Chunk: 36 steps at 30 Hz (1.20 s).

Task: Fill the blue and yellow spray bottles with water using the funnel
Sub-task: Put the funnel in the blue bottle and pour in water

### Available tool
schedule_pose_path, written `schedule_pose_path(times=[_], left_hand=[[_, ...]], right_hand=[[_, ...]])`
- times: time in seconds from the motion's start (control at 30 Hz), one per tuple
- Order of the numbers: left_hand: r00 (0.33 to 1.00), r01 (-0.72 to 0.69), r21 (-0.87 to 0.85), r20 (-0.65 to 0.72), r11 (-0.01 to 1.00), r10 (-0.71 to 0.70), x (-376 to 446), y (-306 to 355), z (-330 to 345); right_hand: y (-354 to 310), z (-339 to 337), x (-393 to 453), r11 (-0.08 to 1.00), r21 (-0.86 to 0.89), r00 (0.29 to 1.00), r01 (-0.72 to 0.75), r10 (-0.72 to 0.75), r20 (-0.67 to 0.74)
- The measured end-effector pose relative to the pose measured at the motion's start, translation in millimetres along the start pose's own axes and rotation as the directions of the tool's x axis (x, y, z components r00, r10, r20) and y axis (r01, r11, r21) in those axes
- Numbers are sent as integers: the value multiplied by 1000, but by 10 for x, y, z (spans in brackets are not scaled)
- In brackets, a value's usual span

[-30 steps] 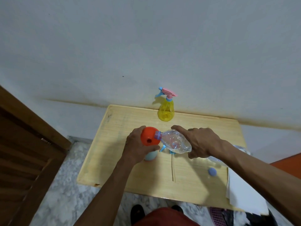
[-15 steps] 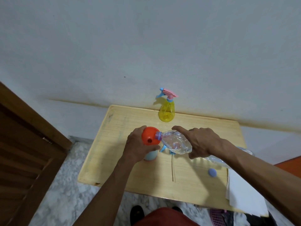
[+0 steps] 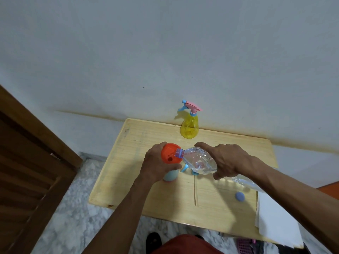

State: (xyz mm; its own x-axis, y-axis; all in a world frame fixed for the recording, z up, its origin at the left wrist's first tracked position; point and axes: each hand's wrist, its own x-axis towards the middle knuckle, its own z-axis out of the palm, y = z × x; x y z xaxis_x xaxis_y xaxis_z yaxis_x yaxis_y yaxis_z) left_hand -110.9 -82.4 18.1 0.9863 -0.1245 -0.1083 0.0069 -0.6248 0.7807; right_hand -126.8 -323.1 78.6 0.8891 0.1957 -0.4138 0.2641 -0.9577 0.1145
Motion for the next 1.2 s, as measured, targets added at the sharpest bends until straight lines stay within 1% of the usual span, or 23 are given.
schedule_pose_path(times=[0.4,1.2], left_hand=[[1000,-8,-8,-1,1000,8,-12,20,-18],[1000,5,-2,8,1000,-5,-16,16,-16]], right_hand=[[7,-21,-1,999,-29,1000,16,-16,-14],[33,47,-17,1000,-11,1000,8,-9,-17]])
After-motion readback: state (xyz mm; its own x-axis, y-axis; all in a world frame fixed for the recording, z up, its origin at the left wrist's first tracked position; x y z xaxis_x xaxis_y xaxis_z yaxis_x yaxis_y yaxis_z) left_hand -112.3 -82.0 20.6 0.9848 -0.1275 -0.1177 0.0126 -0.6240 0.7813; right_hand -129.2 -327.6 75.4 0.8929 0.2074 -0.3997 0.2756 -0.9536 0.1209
